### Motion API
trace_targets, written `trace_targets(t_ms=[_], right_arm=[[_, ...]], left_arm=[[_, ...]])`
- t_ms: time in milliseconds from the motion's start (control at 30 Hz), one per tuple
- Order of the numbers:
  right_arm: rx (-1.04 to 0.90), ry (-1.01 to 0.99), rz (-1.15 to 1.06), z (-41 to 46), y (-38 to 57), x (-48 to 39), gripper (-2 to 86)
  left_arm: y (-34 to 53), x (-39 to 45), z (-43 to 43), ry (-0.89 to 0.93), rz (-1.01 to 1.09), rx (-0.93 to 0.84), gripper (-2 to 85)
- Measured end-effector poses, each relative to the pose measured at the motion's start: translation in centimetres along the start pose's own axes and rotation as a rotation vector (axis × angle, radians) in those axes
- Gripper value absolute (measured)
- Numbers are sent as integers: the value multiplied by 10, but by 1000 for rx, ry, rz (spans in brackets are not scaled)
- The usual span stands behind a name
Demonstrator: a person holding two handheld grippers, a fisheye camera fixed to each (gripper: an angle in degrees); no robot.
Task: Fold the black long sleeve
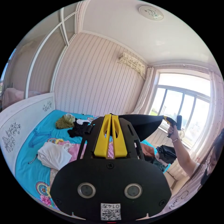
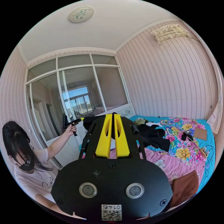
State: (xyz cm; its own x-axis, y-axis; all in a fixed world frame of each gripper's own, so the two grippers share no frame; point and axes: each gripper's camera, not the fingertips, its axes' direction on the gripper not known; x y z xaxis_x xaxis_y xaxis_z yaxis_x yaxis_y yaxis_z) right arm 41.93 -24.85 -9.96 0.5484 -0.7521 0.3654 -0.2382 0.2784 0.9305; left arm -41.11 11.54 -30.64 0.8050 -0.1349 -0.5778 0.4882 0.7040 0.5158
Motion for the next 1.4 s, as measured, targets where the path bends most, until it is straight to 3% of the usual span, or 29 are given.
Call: trace_targets(t_ms=[133,400,500,767,900,1000,1133,1400], right_arm=[[-186,17,166,38,114,39,5],[-489,8,842,85,459,103,4],[-574,22,908,92,512,90,4],[-617,-8,928,92,542,59,0],[-794,126,857,87,550,33,-3],[-805,106,853,87,557,21,1],[-739,100,790,112,546,9,18],[-691,152,704,182,521,-10,114]], left_arm=[[103,-44,37,3,-64,-241,-10],[379,-119,90,-19,-359,-775,-10],[421,-139,80,-41,-454,-821,-10],[421,-166,57,-30,-470,-791,-10],[413,-175,38,-76,-407,-800,-9],[414,-183,30,-23,-377,-769,-8],[423,-193,41,-116,-373,-799,0],[440,-218,42,-142,-444,-783,63]])
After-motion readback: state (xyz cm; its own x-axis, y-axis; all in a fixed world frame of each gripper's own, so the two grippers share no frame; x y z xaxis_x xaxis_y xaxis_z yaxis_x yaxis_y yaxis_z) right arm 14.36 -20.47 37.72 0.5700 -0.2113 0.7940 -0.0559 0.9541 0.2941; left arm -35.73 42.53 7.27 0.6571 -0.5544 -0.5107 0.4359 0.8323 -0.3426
